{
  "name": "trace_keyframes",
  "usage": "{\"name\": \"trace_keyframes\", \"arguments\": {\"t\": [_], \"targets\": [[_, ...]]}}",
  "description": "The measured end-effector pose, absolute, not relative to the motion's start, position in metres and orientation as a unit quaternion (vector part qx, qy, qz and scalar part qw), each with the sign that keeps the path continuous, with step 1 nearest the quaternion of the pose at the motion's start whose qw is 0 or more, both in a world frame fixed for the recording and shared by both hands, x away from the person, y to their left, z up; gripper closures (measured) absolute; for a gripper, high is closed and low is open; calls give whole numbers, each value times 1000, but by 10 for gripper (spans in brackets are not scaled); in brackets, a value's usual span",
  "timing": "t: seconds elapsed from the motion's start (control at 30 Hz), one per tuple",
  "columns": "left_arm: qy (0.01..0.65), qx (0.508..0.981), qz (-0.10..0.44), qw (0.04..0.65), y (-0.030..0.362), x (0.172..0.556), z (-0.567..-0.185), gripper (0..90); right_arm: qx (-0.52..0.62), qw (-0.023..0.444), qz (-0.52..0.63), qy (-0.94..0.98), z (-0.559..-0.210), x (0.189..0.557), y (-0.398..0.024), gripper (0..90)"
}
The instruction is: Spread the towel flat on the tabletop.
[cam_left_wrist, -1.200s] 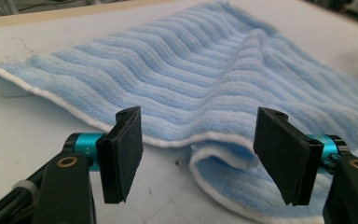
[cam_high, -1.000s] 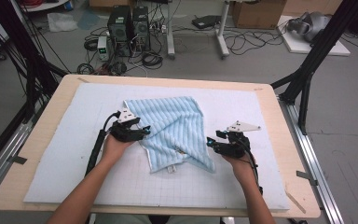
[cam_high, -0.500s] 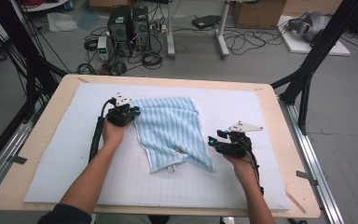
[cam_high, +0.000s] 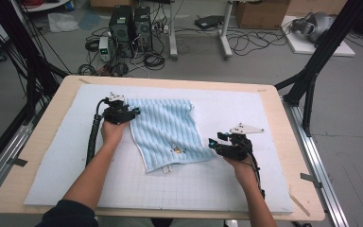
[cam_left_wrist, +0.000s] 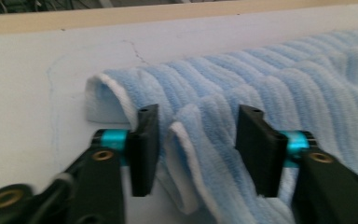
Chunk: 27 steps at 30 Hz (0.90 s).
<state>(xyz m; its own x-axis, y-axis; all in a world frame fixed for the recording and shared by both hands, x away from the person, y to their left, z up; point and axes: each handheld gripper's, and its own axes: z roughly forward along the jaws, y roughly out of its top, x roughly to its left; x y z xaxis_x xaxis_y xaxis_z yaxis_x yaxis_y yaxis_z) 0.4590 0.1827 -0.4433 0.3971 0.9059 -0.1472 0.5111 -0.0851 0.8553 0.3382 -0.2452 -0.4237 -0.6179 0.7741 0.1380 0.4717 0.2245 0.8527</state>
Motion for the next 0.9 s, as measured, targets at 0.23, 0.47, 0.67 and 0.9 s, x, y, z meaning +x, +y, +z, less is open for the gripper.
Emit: {"name": "trace_keyframes", "arguments": {"t": [0.23,0.47,0.67,0.9], "targets": [[469,709,212,482,187,428,-438,398,404,158,471,768,-426,339,-240,510],[420,753,168,477,177,399,-437,404,398,162,468,772,-427,340,-234,510],[379,807,161,424,155,386,-443,417,404,160,455,777,-432,343,-232,511],[349,827,173,405,147,379,-451,496,404,160,455,777,-433,343,-230,512]]}}
